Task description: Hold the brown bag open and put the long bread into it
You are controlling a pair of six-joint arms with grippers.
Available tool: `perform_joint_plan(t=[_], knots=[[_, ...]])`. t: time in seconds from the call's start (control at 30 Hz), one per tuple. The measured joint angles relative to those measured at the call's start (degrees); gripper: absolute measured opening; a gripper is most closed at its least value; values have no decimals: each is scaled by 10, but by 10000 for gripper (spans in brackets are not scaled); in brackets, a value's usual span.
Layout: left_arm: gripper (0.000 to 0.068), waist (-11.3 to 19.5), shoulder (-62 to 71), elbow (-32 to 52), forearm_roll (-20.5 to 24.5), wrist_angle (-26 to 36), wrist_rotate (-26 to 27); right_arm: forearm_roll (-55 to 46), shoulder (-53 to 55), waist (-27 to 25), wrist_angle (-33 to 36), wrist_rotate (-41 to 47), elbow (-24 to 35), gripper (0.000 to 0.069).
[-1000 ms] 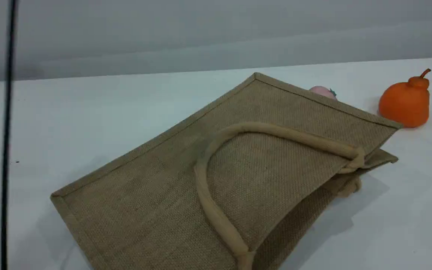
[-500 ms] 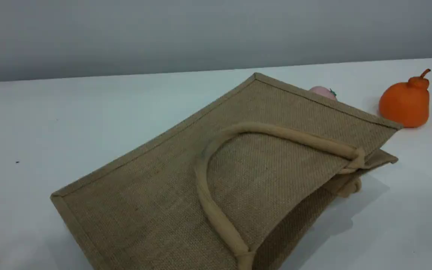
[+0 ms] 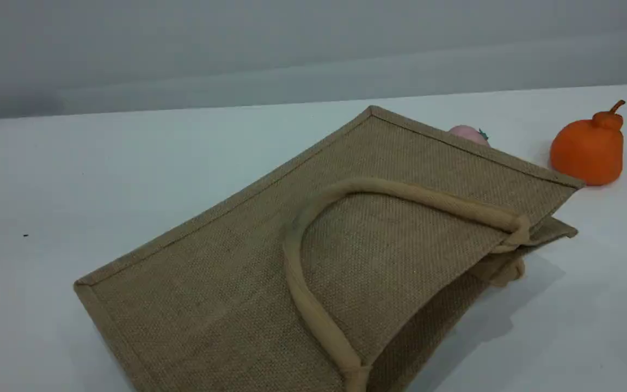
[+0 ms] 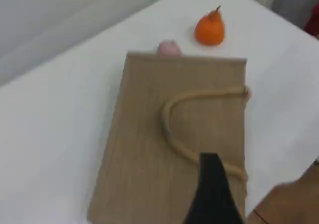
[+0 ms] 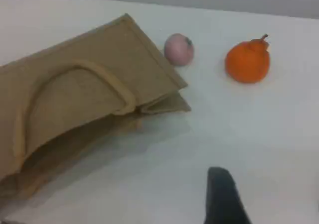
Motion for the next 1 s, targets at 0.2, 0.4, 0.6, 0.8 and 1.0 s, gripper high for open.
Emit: perform_joint_plan(t=[0.2, 0.4, 0.6, 0.8, 1.0], knots=[[451, 0, -174, 161, 65, -49, -82, -18, 0, 0, 2, 1, 34, 351], [451, 0, -310, 301, 118, -85, -124, -18, 0, 0, 0, 4, 35, 351], [451, 0, -349, 388, 134, -92, -128, -29, 0, 0, -25, 4, 41, 351], [451, 0, -348, 400, 133, -81, -136, -29, 0, 0, -46, 4, 43, 351], [451, 0, -348, 400, 144, -82, -147, -29, 0, 0, -77, 4, 57, 351]])
